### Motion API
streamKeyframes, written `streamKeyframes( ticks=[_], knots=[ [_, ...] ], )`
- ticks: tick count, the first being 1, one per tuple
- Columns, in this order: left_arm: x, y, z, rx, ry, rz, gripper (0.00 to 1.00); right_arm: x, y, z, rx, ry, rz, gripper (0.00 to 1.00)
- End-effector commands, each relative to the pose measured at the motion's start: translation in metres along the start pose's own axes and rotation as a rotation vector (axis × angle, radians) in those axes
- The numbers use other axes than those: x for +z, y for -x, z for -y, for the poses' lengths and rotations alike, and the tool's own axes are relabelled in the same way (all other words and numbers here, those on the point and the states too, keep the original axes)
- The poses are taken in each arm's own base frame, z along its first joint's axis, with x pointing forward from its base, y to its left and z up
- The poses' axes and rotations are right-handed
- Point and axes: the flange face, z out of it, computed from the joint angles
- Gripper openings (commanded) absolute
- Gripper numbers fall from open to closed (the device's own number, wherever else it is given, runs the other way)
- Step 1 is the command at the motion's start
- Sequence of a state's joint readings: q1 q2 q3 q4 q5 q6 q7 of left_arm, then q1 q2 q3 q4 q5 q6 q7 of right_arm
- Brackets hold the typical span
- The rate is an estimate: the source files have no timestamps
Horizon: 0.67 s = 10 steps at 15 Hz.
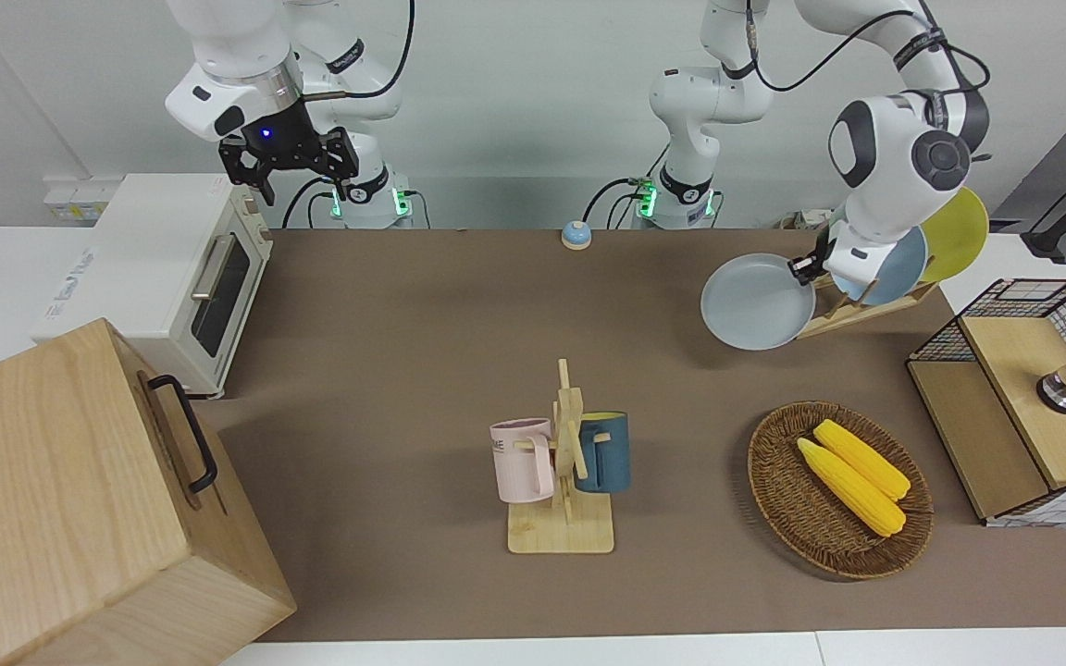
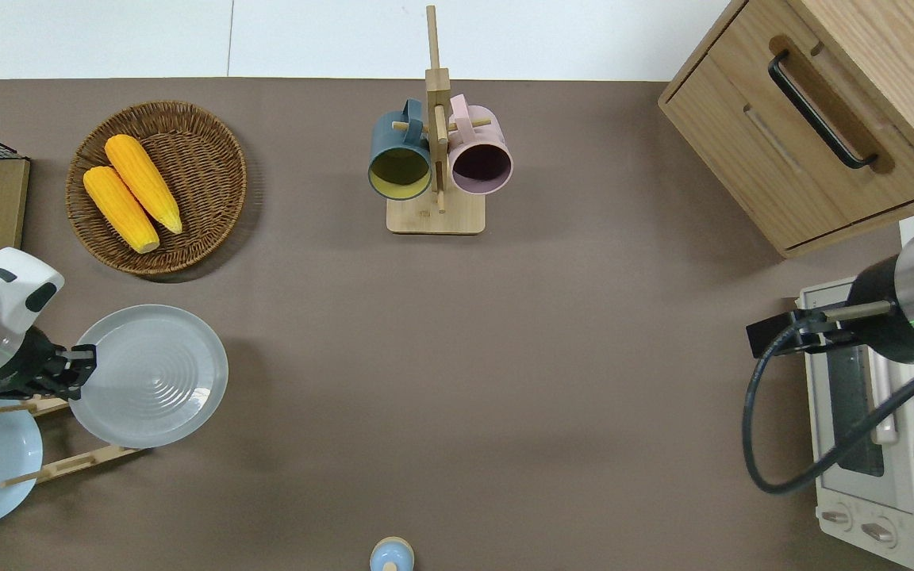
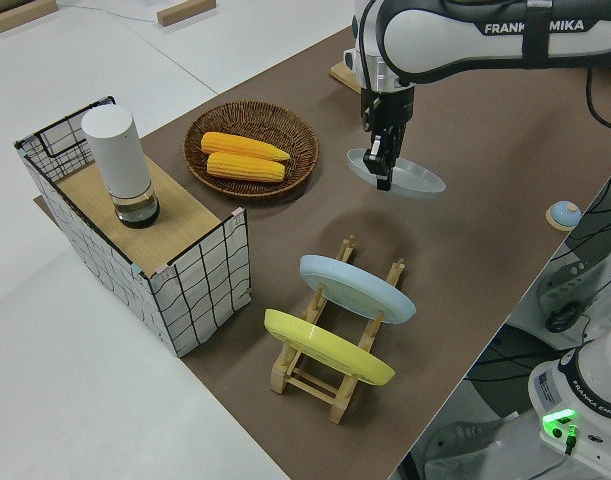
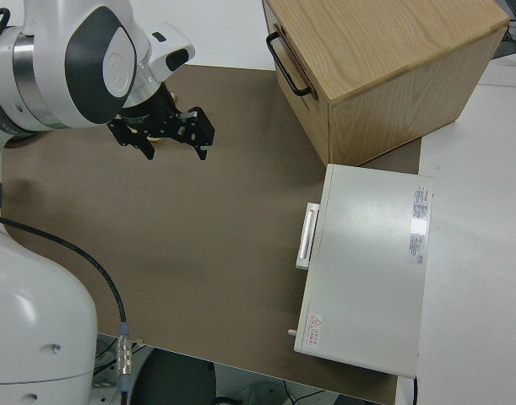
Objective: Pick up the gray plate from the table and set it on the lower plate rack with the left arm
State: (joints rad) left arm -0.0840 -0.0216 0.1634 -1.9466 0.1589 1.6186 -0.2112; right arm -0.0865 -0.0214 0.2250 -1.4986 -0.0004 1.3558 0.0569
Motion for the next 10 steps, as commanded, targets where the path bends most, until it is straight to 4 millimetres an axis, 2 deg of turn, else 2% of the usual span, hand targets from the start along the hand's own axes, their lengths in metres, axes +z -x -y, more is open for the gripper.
streamKeyframes(
  ticks=[1, 5, 6, 9, 10],
  knots=[
    [-0.009, 0.007, 0.010, -0.060, -0.275, 0.014, 0.00, -0.004, 0.003, -0.004, 0.004, -0.003, 0.005, 0.990],
    [-0.015, 0.016, 0.012, -0.135, -0.547, 0.009, 0.00, -0.004, 0.003, -0.004, 0.004, -0.003, 0.005, 0.987],
    [-0.014, 0.018, 0.005, -0.143, -0.605, 0.003, 0.00, -0.004, 0.004, -0.003, 0.003, -0.003, 0.005, 0.987],
    [0.001, 0.019, -0.001, -0.210, -0.670, 0.000, 0.00, -0.004, 0.003, -0.004, 0.004, -0.003, 0.005, 0.990],
    [0.002, 0.022, -0.010, -0.213, -0.693, 0.001, 0.00, -0.004, 0.003, -0.004, 0.004, -0.003, 0.005, 0.990]
  ],
)
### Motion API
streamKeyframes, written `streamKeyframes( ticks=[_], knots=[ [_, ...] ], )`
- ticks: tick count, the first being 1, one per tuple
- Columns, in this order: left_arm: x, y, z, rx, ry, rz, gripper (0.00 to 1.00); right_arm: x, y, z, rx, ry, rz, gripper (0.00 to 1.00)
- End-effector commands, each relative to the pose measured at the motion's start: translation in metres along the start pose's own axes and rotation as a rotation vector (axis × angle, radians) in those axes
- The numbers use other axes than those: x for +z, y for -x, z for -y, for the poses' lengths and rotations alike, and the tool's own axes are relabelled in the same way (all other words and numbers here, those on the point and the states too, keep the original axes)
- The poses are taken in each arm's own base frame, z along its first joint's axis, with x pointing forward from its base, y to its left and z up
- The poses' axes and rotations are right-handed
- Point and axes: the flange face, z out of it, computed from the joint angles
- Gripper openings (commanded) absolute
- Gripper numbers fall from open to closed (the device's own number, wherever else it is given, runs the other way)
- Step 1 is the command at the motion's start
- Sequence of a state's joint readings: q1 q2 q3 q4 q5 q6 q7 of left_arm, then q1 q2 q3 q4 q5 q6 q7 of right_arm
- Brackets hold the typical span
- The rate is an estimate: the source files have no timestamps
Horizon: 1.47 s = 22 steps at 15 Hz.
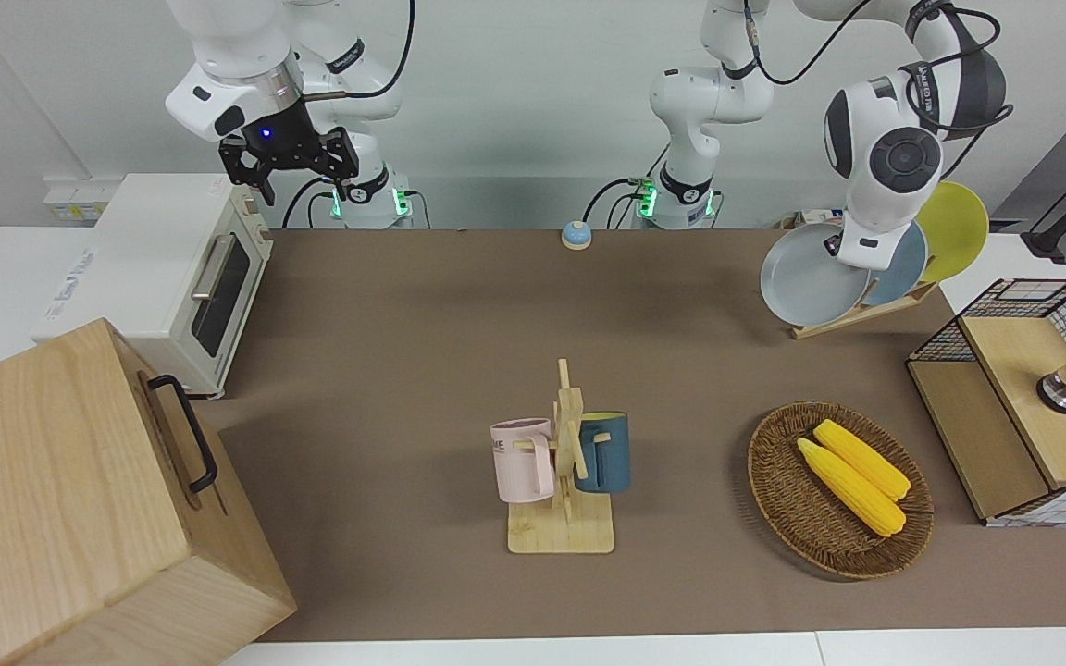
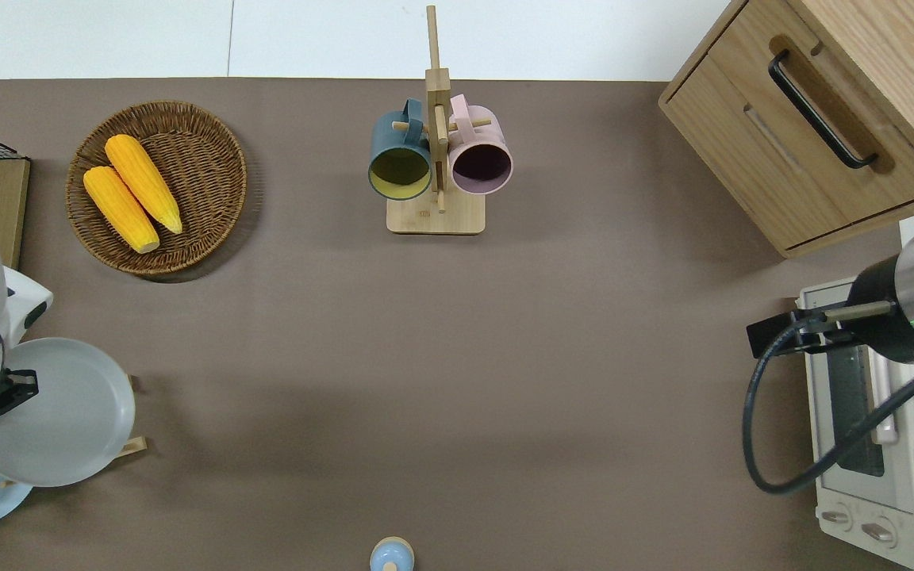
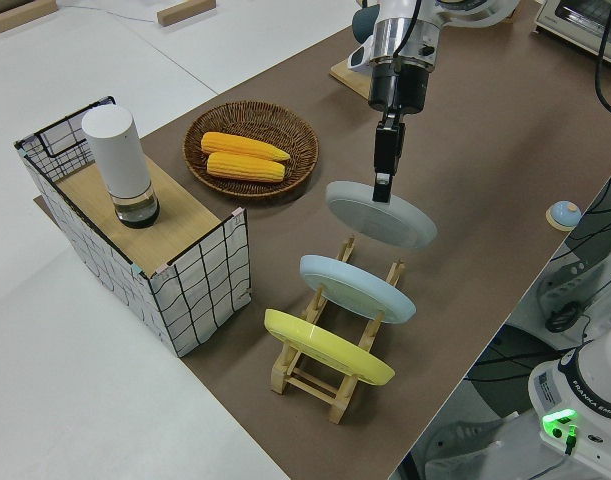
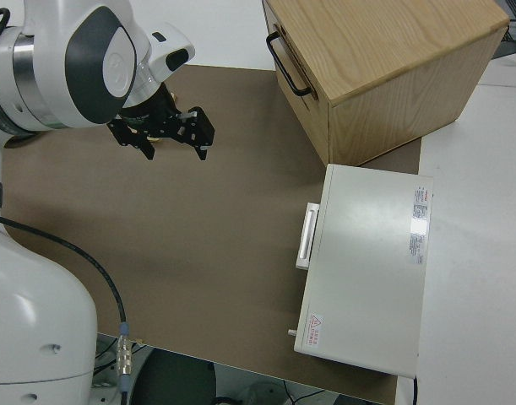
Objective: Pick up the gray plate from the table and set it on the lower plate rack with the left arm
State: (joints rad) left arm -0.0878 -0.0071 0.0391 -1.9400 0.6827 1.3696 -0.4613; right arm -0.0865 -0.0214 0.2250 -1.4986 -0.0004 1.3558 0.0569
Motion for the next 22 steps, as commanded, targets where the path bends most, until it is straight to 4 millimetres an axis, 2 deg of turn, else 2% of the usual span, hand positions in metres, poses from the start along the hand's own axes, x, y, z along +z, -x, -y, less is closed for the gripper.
streamKeyframes(
  ticks=[1, 4, 9, 10, 12, 14, 15, 18, 20, 22],
  knots=[
    [-0.001, 0.009, -0.019, -0.056, -0.096, 0.012, 0.00, -0.004, 0.003, -0.004, 0.004, -0.003, 0.005, 0.990],
    [0.014, 0.001, -0.041, -0.129, -0.154, 0.021, 0.00, -0.004, 0.004, -0.003, 0.003, -0.003, 0.005, 0.987],
    [0.032, 0.000, -0.065, -0.136, -0.200, 0.037, 0.00, -0.004, 0.003, -0.004, 0.004, -0.003, 0.005, 0.990],
    [0.032, 0.000, -0.068, -0.133, -0.192, 0.035, 0.06, -0.004, 0.003, -0.004, 0.004, -0.003, 0.005, 0.990],
    [0.030, 0.000, -0.071, -0.130, -0.183, 0.027, 0.55, -0.004, 0.004, -0.003, 0.003, -0.003, 0.005, 0.990],
    [0.028, 0.002, -0.074, -0.113, -0.171, 0.031, 0.88, -0.004, 0.003, -0.004, 0.004, -0.003, 0.005, 0.990],
    [0.026, 0.003, -0.076, -0.108, -0.160, 0.034, 0.99, -0.004, 0.003, -0.004, 0.004, -0.003, 0.005, 0.990],
    [0.014, 0.008, -0.079, -0.104, -0.115, 0.036, 0.99, -0.004, 0.003, -0.004, 0.004, -0.003, 0.005, 0.987],
    [-0.020, 0.012, -0.076, -0.112, -0.013, 0.011, 0.99, -0.004, 0.003, -0.004, 0.004, -0.003, 0.005, 0.990],
    [-0.055, 0.013, -0.082, -0.110, 0.234, -0.026, 0.99, -0.004, 0.003, -0.004, 0.004, -0.003, 0.005, 0.990]
  ],
)
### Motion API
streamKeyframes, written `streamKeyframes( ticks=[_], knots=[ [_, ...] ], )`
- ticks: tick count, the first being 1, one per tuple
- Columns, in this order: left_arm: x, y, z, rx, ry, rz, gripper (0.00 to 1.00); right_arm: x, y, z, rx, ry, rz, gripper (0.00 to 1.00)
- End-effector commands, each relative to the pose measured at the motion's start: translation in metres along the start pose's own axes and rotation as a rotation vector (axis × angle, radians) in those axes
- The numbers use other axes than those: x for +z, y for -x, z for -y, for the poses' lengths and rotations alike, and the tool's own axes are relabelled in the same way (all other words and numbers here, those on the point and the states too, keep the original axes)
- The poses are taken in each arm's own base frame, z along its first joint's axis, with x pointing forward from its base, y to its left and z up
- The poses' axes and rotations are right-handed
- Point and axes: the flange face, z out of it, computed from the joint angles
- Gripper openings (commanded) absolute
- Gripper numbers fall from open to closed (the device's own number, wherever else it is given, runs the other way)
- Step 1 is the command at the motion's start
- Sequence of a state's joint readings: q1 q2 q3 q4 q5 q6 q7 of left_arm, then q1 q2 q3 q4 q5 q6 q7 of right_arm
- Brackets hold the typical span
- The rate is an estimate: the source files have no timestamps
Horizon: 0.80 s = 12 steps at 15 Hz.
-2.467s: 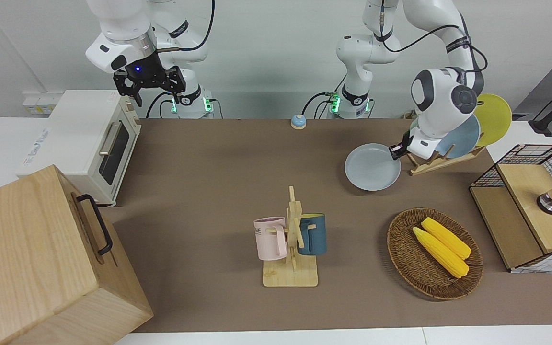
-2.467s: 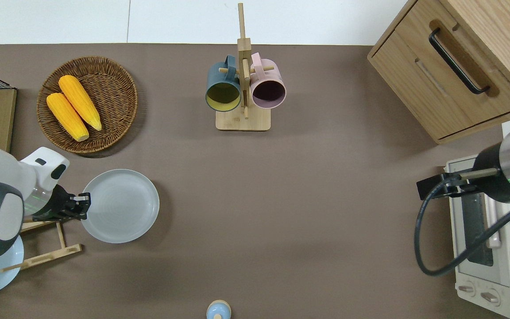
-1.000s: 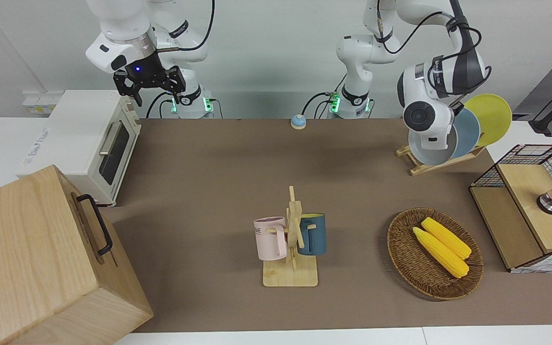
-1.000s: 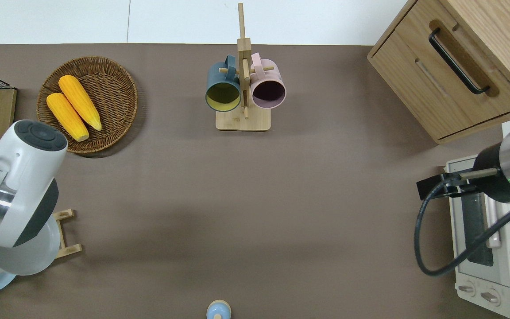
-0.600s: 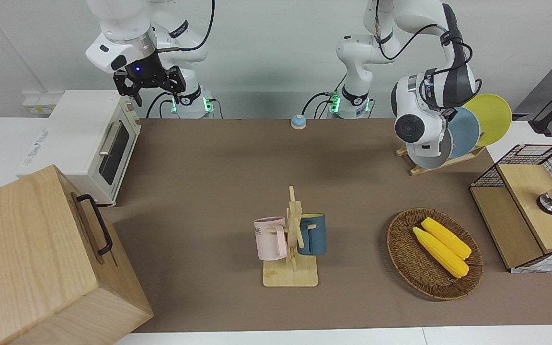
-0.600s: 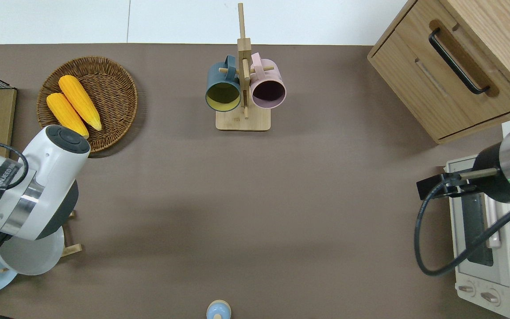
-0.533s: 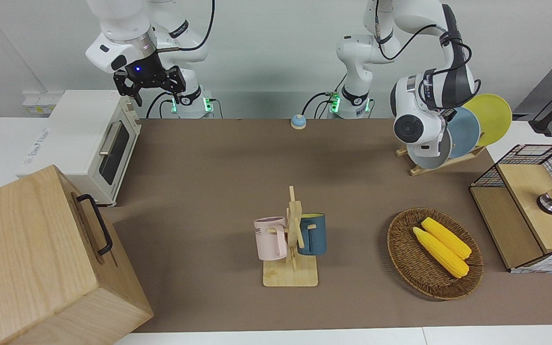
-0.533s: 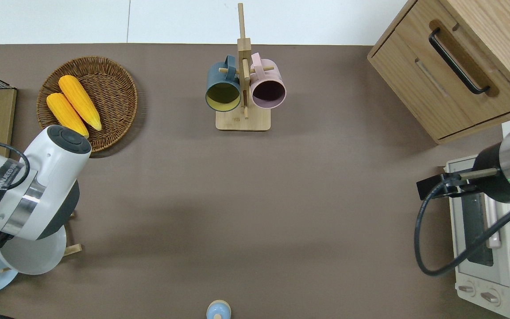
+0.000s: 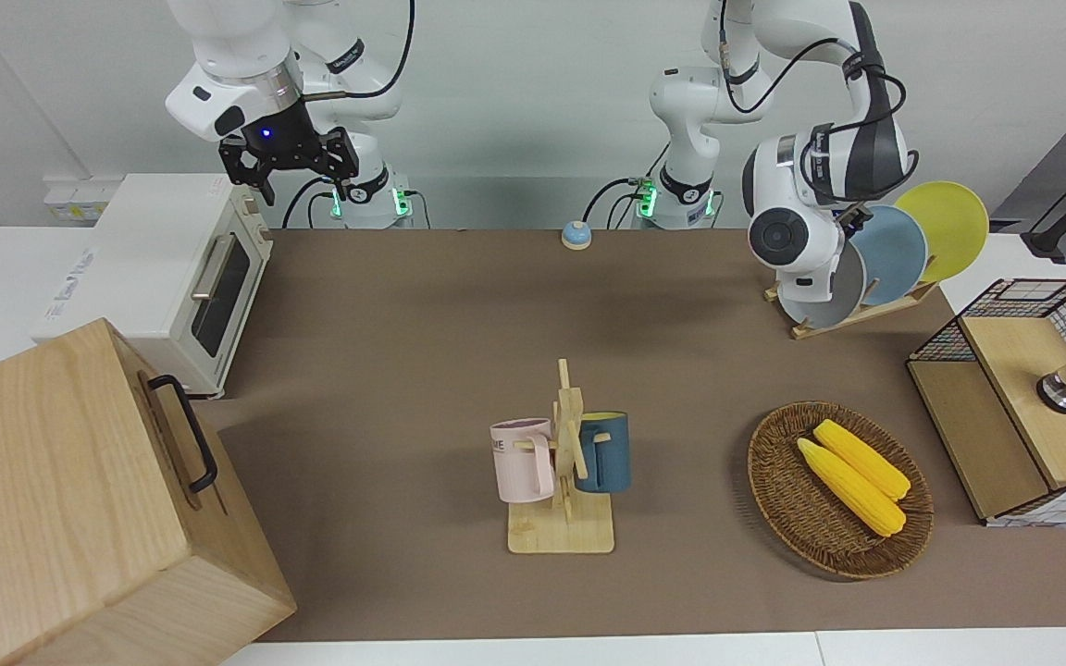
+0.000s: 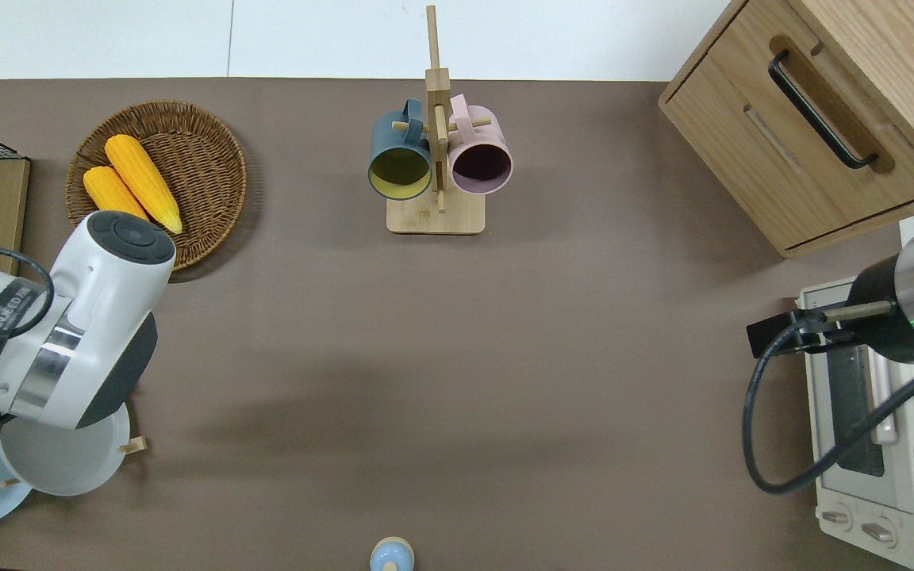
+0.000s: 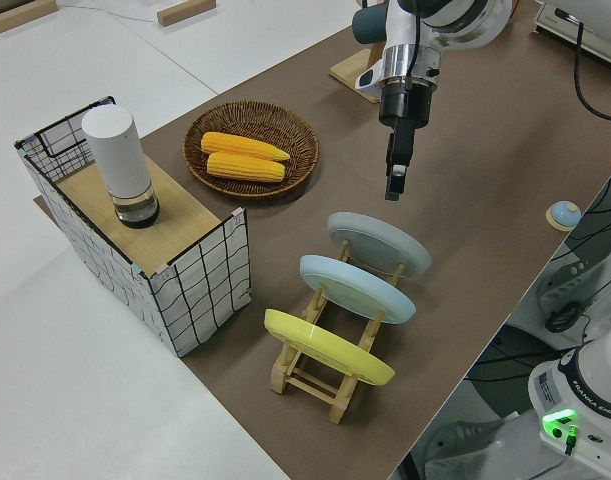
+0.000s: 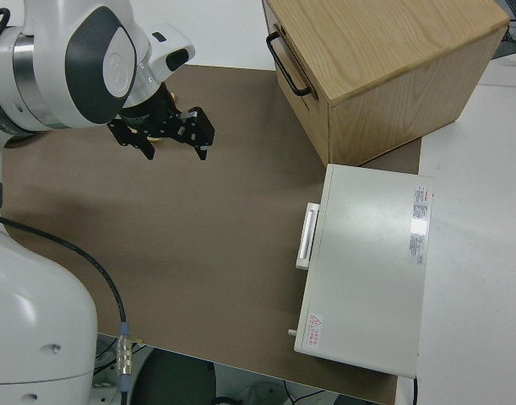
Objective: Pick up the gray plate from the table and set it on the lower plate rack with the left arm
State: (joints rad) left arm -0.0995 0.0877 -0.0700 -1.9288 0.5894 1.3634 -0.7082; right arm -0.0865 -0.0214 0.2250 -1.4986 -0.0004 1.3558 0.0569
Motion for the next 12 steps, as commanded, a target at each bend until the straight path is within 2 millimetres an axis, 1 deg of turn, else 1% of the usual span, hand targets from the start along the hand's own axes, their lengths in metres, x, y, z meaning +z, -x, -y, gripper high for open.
streamKeyframes(
  ticks=[1, 3, 4, 6, 7, 9, 11, 12],
  knots=[
    [-0.048, 0.004, -0.003, -0.013, 0.305, -0.057, 0.99, -0.004, 0.004, -0.003, 0.003, -0.003, 0.005, 0.990],
    [-0.067, 0.017, -0.014, 0.007, 0.333, -0.096, 0.99, -0.004, 0.004, -0.003, 0.003, -0.003, 0.005, 0.987],
    [-0.073, 0.016, -0.011, 0.005, 0.345, -0.105, 0.99, -0.004, 0.004, -0.003, 0.003, -0.003, 0.005, 0.987],
    [-0.090, 0.014, 0.003, -0.006, 0.425, -0.093, 1.00, -0.004, 0.003, -0.004, 0.004, -0.003, 0.005, 0.990],
    [-0.099, 0.014, 0.015, 0.001, 0.493, -0.086, 1.00, -0.004, 0.003, -0.004, 0.004, -0.003, 0.005, 0.987],
    [-0.123, 0.011, 0.034, 0.149, 0.589, -0.156, 1.00, -0.004, 0.003, -0.004, 0.004, -0.003, 0.005, 0.990],
    [-0.133, 0.005, 0.037, 0.260, 0.640, -0.246, 1.00, -0.004, 0.004, -0.003, 0.003, -0.003, 0.005, 0.987],
    [-0.143, 0.004, 0.035, 0.291, 0.720, -0.286, 1.00, -0.004, 0.003, -0.004, 0.004, -0.003, 0.005, 0.987]
  ],
)
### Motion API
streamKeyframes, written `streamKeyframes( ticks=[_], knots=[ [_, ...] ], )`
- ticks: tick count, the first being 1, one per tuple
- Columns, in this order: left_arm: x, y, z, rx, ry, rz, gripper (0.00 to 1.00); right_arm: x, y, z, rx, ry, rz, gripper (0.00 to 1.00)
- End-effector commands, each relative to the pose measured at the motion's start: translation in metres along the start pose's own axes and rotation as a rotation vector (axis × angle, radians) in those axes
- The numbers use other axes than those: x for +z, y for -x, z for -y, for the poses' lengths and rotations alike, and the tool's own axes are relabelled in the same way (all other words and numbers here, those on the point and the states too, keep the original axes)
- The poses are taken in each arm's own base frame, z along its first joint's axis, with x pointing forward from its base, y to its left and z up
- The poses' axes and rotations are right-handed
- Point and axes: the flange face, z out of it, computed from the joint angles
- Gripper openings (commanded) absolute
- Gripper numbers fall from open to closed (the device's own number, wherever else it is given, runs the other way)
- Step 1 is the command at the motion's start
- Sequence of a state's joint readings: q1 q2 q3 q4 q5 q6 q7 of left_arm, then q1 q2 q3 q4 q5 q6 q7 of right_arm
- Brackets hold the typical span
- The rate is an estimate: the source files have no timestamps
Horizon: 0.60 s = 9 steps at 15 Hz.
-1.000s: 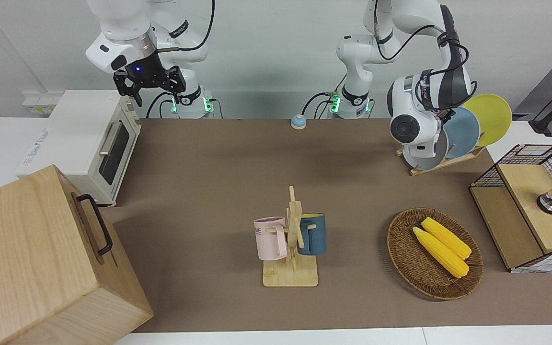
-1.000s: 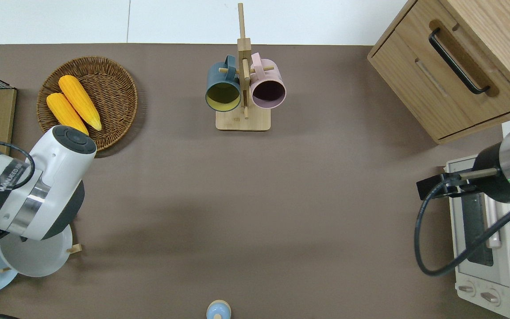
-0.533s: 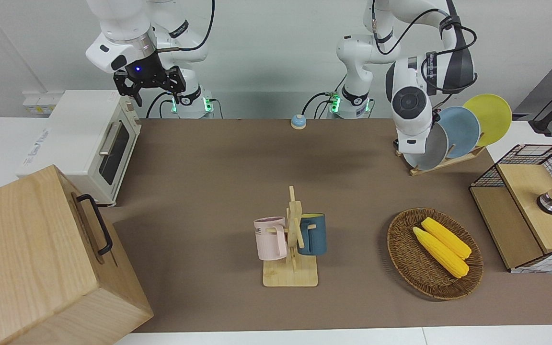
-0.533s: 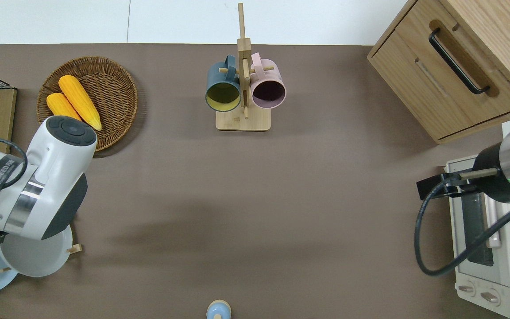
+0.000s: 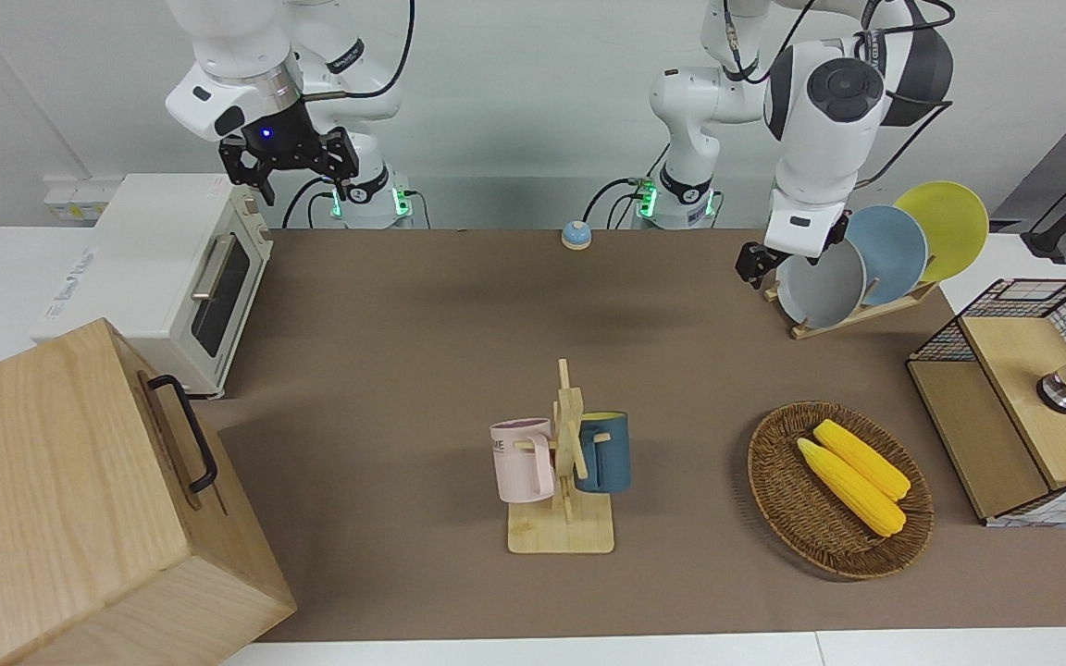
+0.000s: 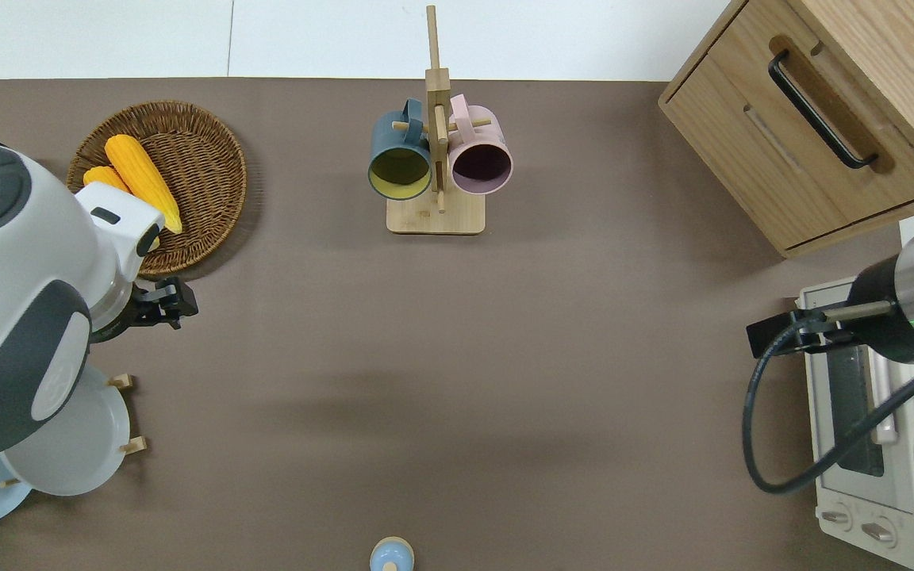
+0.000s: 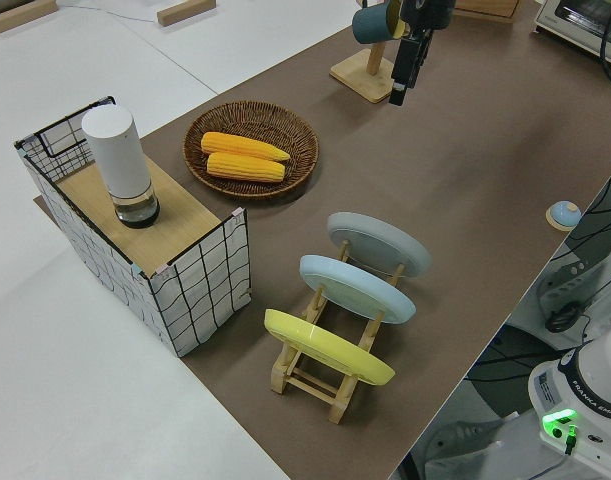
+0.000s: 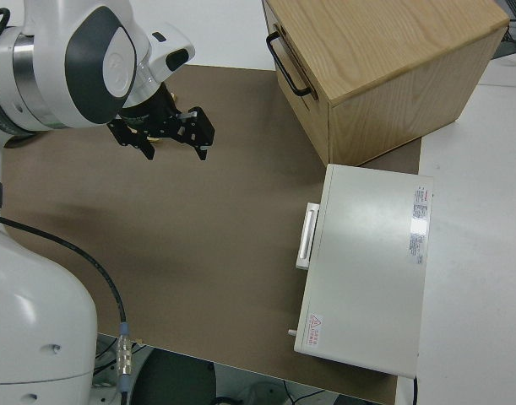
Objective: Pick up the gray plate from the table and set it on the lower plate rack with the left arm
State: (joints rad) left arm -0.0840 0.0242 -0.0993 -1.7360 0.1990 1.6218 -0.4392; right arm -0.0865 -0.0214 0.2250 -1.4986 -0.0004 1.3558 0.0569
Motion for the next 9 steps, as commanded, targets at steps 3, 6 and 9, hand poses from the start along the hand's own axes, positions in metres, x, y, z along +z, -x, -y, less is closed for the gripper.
streamKeyframes(
  ticks=[3, 6, 9],
  knots=[
    [-0.033, -0.012, 0.007, 0.143, 0.271, -0.113, 1.00, -0.004, 0.004, -0.003, 0.003, -0.003, 0.005, 0.990],
    [-0.039, -0.013, 0.020, 0.146, 0.350, -0.111, 1.00, -0.004, 0.004, -0.003, 0.003, -0.003, 0.005, 0.990],
    [-0.034, -0.015, 0.026, 0.129, 0.343, -0.101, 1.00, -0.004, 0.004, -0.003, 0.003, -0.003, 0.005, 0.990]
  ],
)
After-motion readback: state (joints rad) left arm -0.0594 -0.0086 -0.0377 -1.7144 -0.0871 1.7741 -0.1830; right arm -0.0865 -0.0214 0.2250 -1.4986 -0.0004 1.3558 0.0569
